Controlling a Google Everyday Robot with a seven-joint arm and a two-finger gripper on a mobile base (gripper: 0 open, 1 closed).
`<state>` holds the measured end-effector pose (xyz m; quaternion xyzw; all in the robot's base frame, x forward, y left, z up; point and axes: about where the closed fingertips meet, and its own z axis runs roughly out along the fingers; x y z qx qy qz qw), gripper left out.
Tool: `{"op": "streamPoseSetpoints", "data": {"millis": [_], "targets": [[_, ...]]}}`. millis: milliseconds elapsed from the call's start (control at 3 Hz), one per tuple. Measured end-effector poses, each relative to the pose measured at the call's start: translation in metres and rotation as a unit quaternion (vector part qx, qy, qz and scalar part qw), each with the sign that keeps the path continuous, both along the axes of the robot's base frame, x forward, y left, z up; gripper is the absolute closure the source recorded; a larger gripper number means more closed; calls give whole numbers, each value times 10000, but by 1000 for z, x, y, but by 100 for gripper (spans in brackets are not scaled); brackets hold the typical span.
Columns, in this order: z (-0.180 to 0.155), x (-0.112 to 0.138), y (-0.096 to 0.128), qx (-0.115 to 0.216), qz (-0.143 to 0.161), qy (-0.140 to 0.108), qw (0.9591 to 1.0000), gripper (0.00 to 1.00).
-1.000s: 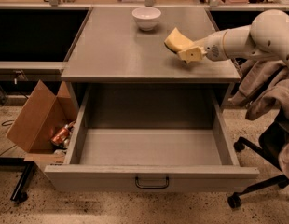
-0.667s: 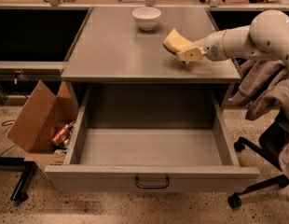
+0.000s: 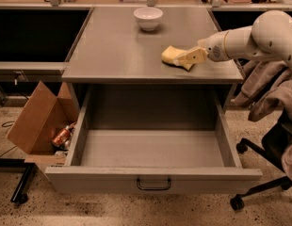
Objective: Pick sponge from top drawer and place on counter
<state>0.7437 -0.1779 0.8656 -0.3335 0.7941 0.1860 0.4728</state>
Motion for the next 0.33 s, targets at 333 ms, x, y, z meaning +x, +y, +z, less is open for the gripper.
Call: {"op": "streamPoseSetpoints", "data": {"millis": [333], "targets": [[0, 0, 0, 0, 0, 0, 10000, 0]]}}
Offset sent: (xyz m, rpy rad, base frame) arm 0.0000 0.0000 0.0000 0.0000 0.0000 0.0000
